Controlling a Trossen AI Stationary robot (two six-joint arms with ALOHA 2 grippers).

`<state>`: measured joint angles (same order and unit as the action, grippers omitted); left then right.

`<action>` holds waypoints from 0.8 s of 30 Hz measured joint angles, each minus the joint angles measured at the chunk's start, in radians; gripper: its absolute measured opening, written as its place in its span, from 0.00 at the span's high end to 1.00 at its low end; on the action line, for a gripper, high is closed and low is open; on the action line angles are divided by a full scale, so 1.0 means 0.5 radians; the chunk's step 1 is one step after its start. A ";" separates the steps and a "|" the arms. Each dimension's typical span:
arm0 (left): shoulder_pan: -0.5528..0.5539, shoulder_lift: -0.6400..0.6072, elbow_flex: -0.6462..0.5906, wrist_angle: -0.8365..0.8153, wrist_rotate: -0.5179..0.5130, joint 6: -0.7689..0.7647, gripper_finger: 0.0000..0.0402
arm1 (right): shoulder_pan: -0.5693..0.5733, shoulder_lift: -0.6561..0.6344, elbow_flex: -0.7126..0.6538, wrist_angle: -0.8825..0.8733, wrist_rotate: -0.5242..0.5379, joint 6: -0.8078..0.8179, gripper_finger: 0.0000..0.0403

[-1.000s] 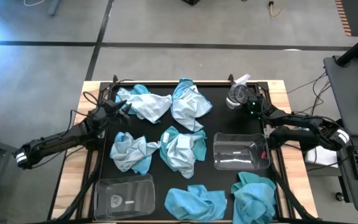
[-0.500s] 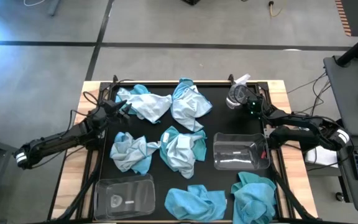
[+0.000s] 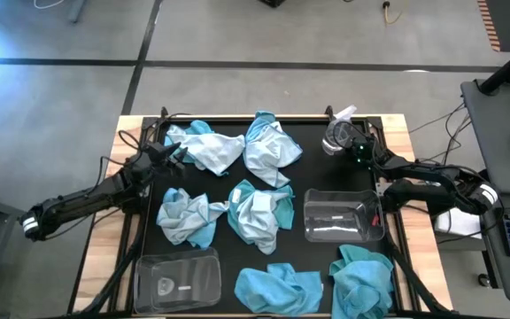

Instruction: Sort microfiber towel by color & place in baskets

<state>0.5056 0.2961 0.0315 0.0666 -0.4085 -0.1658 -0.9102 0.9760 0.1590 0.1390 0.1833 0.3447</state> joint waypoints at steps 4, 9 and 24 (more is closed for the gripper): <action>0.000 0.000 0.000 0.001 0.000 0.000 0.64 | 0.000 0.000 0.000 0.001 0.001 0.000 0.83; 0.000 0.000 0.000 0.001 0.000 0.000 0.64 | 0.000 0.000 0.000 0.000 0.001 0.000 0.83; 0.000 0.000 0.000 0.000 0.000 0.000 0.64 | 0.000 0.000 0.000 0.001 0.000 0.043 0.83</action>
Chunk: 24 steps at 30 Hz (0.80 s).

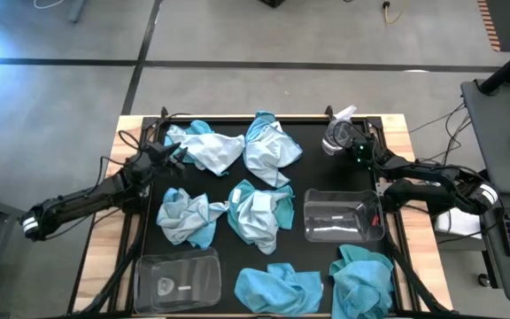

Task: Sort microfiber towel by color & place in baskets
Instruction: Put the light blue microfiber towel into the right transparent bin

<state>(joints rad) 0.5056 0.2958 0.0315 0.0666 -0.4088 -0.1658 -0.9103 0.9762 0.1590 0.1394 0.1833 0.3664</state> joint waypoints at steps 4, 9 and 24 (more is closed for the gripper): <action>0.000 0.000 0.000 0.000 0.000 0.000 0.64 | 0.001 0.000 0.000 0.000 0.000 0.001 0.83; 0.000 0.000 0.000 0.003 0.000 0.000 0.64 | 0.001 0.000 0.000 0.000 0.000 -0.002 0.83; 0.000 0.002 0.000 0.007 0.000 -0.007 0.64 | 0.000 0.000 0.000 0.032 0.000 0.034 0.83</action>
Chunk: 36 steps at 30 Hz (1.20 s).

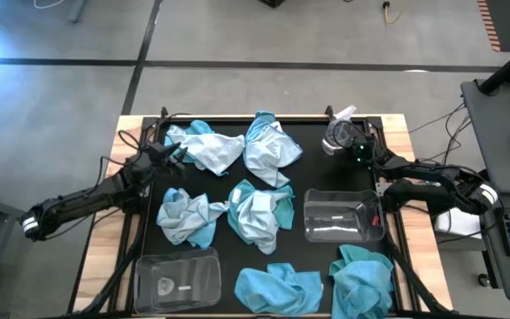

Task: Sort microfiber towel by color & place in baskets
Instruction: Put the light blue microfiber towel into the right transparent bin

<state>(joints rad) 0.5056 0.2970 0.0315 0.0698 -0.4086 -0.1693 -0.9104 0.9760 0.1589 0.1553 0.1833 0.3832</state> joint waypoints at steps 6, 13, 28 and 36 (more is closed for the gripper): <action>0.000 0.009 0.000 -0.004 -0.001 -0.040 0.64 | 0.000 0.001 0.000 0.084 0.006 0.119 0.83; 0.000 0.008 0.000 0.123 -0.003 -0.050 0.64 | 0.000 0.001 0.001 0.091 0.007 0.132 0.83; -0.001 0.009 0.000 0.127 0.473 -0.538 0.64 | 0.001 0.000 0.001 0.090 -0.356 0.175 0.83; -0.002 0.009 0.000 0.307 0.486 -0.481 0.64 | 0.005 0.000 0.179 -0.139 -0.631 0.087 0.83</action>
<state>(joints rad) 0.5049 0.3016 0.0315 0.2236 -0.1654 -0.4098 -0.9077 0.9760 0.2486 0.0856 -0.1320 0.4266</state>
